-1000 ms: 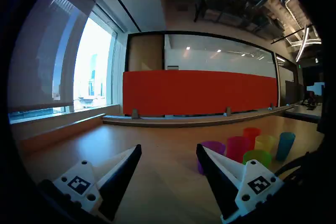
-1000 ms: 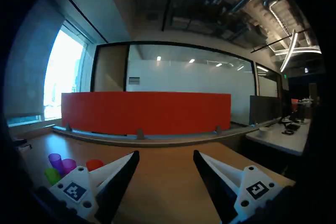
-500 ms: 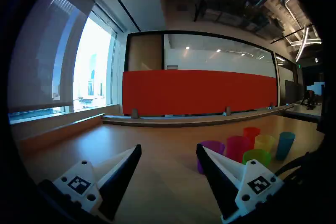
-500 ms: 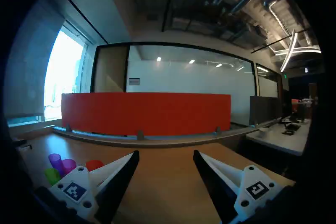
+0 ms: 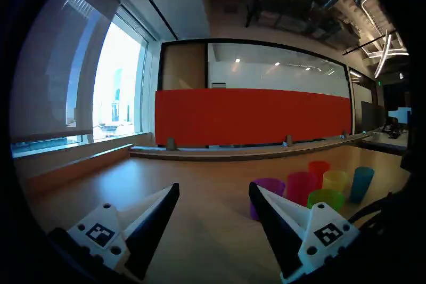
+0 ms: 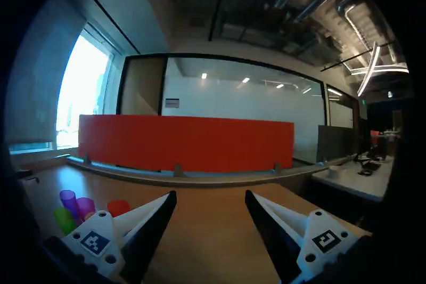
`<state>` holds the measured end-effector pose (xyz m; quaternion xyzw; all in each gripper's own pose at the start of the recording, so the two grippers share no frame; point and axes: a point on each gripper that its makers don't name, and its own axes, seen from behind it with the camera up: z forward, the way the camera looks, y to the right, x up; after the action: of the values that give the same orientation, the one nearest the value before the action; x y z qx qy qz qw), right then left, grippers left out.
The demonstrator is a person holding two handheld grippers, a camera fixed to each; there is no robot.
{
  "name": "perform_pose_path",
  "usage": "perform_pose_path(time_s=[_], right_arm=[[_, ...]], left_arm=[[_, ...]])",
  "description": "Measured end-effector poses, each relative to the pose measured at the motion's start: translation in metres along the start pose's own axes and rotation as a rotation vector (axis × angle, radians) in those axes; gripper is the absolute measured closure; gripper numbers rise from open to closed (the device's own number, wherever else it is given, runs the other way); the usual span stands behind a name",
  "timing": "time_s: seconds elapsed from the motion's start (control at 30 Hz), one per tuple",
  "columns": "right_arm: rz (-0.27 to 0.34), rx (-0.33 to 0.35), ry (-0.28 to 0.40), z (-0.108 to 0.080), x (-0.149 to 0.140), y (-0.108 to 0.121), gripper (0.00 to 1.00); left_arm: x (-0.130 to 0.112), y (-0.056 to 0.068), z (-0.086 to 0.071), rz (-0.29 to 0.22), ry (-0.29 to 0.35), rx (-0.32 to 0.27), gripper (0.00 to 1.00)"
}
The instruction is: Pour water
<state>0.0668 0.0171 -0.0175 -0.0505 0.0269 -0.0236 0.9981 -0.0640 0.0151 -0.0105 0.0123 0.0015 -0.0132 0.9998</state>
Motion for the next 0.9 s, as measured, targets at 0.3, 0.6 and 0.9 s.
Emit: perform_pose_path(time_s=[0.3, 0.6, 0.9], right_arm=[[-0.007, 0.049, 0.006, 0.007, -0.025, -0.009, 0.01], [0.066, 0.105, 0.007, 0.007, -0.048, -0.016, 0.01], [0.027, 0.088, 0.014, 0.008, -0.065, -0.017, 0.01]], left_arm=[[0.000, 0.000, 0.000, 0.000, 0.000, 0.000, 0.03], [0.000, -0.001, 0.000, 0.000, 0.000, 0.000, 0.03], [0.000, -0.001, 0.000, 0.000, 0.000, 0.000, 0.03]])
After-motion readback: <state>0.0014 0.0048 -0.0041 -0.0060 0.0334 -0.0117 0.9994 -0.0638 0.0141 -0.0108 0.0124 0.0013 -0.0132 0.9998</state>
